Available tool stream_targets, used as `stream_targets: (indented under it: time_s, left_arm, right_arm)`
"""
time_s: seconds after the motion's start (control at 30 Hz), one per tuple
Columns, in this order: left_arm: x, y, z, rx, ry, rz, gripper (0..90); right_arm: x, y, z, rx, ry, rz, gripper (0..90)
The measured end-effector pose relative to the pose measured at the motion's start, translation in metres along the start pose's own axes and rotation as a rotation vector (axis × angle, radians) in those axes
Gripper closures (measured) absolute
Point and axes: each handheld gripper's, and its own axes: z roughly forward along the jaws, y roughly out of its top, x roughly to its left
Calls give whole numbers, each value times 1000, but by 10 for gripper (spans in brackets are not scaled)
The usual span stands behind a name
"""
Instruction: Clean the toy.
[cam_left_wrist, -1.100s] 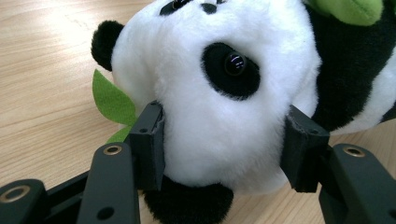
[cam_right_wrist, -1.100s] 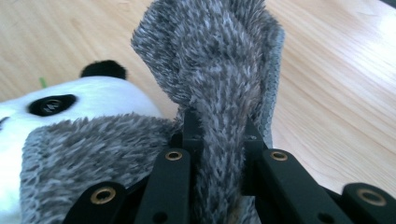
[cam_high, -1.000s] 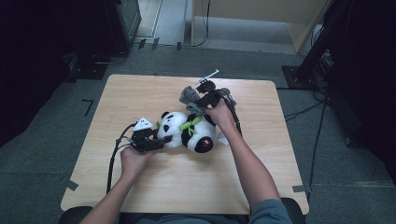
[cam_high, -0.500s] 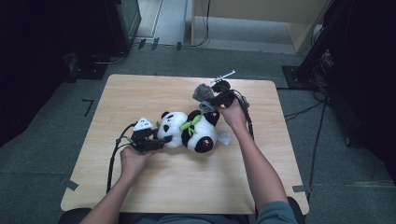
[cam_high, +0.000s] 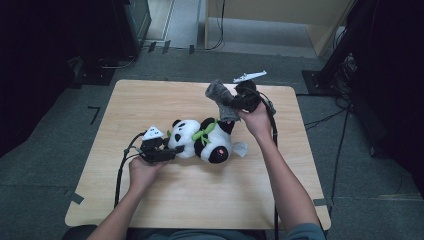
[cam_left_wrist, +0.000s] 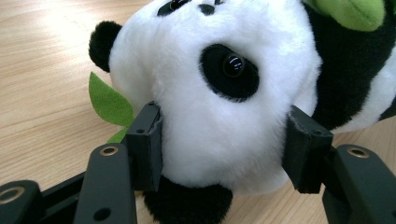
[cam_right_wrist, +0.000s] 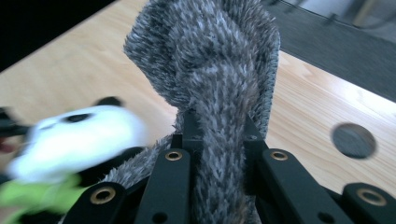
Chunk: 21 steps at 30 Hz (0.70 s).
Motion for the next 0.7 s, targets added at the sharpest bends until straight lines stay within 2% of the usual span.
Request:
stream_targets:
  time_s: [0.07, 0.1, 0.13, 0.3, 0.43, 0.47, 0.6, 0.7]
  left_arm:
    - [0, 0, 0, 2, -1, 2, 401]
    - [1, 1, 0, 3, -5, 1, 401]
    - [2, 1, 0, 8, -13, 1, 397]
    - [2, 2, 0, 13, -18, -6, 387]
    - [1, 3, 1, 18, -10, -6, 386]
    - [1, 3, 1, 17, -9, -7, 385]
    - [1, 5, 1, 27, -10, 0, 385]
    - [0, 4, 1, 33, -1, 4, 385]
  right_arm:
    - [11, 0, -5, -10, 25, -31, 796]
    - [11, 0, -5, -10, 25, -31, 796]
    - [22, -2, -10, -23, 39, -57, 796]
    - [41, -13, -15, -20, 83, -89, 797]
    - [49, -21, -11, -1, 102, -106, 797]
    - [53, -28, -5, 25, 116, -106, 796]
    - [58, -44, 8, 73, 129, -124, 796]
    - [58, -51, 12, 56, 141, -112, 795]
